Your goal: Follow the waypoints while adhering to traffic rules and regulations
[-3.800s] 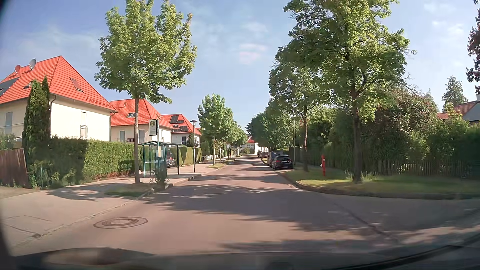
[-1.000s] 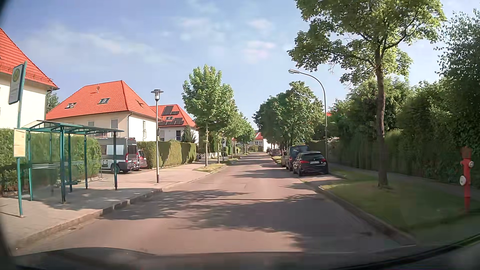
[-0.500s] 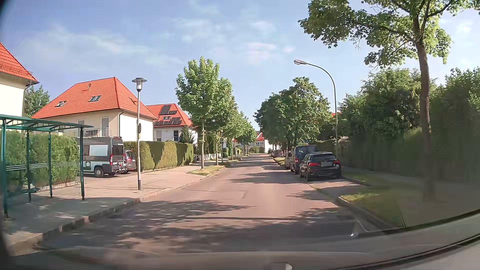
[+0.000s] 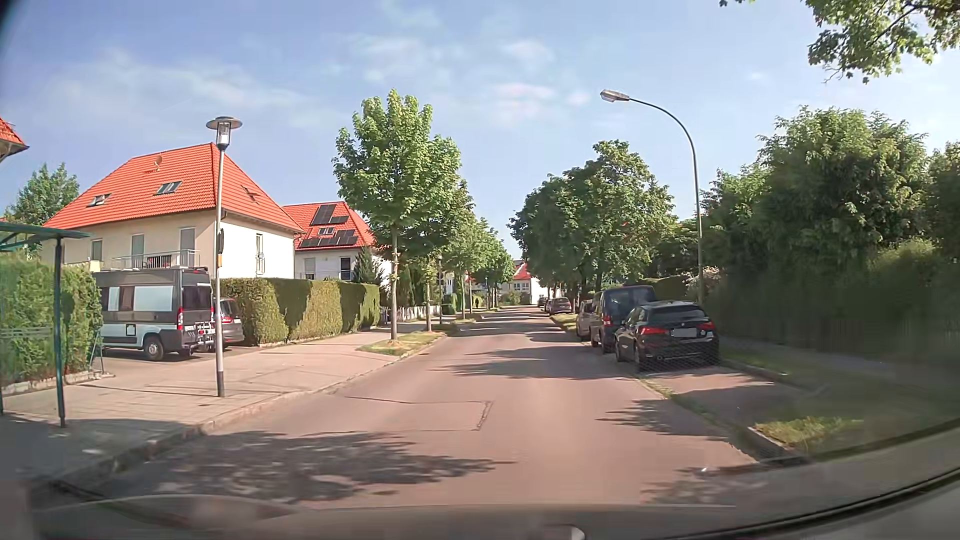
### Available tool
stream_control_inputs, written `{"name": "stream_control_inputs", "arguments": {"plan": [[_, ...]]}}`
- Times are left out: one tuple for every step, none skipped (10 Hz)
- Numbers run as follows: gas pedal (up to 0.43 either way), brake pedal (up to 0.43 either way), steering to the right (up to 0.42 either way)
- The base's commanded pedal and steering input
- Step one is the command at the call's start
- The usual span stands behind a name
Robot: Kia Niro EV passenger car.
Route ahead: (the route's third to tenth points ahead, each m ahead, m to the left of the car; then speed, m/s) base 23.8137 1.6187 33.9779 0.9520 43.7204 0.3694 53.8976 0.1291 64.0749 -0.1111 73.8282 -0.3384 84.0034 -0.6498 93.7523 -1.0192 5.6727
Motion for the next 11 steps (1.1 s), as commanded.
{"name": "stream_control_inputs", "arguments": {"plan": [[0.020, 0.000, -0.003], [0.020, 0.000, -0.002], [0.020, 0.000, -0.002], [0.028, 0.000, -0.002], [0.039, 0.000, -0.002], [0.047, 0.000, -0.002], [0.059, 0.000, -0.001], [0.067, 0.000, 0.000], [0.067, 0.000, 0.000], [0.067, 0.000, 0.000], [0.067, 0.000, 0.000]]}}
